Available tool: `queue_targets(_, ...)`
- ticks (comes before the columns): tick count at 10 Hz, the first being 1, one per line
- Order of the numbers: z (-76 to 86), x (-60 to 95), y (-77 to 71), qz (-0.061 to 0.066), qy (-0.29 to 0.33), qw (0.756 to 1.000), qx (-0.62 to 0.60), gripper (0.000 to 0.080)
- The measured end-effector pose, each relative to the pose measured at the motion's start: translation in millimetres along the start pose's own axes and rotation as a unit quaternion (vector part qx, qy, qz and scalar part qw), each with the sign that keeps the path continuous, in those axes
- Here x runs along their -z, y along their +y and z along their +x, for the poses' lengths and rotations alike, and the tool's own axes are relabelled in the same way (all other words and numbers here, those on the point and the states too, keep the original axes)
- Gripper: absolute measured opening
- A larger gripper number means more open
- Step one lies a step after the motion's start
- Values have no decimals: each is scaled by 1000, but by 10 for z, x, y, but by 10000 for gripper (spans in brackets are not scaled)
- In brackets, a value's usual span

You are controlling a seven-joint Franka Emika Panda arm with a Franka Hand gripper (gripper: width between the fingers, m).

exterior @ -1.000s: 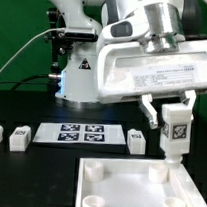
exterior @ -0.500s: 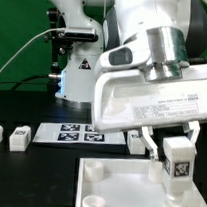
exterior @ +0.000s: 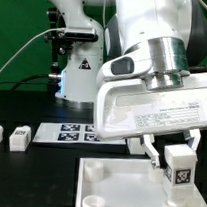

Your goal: Assemble one leg

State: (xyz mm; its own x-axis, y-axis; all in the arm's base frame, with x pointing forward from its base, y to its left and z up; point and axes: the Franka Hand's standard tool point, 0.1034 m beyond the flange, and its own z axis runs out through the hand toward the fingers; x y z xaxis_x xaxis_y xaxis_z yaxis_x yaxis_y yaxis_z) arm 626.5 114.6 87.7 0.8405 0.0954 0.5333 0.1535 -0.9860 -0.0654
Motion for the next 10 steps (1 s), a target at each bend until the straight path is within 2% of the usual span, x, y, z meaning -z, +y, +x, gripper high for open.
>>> queue_targets(2,-42,60,-26,1,-2,1000,2,290)
queue_targets(5,-126,44,-7,-1,3,1000,7,290)
queue_targets(10,-224,-88,-18,-3,13,1000,-1,290)
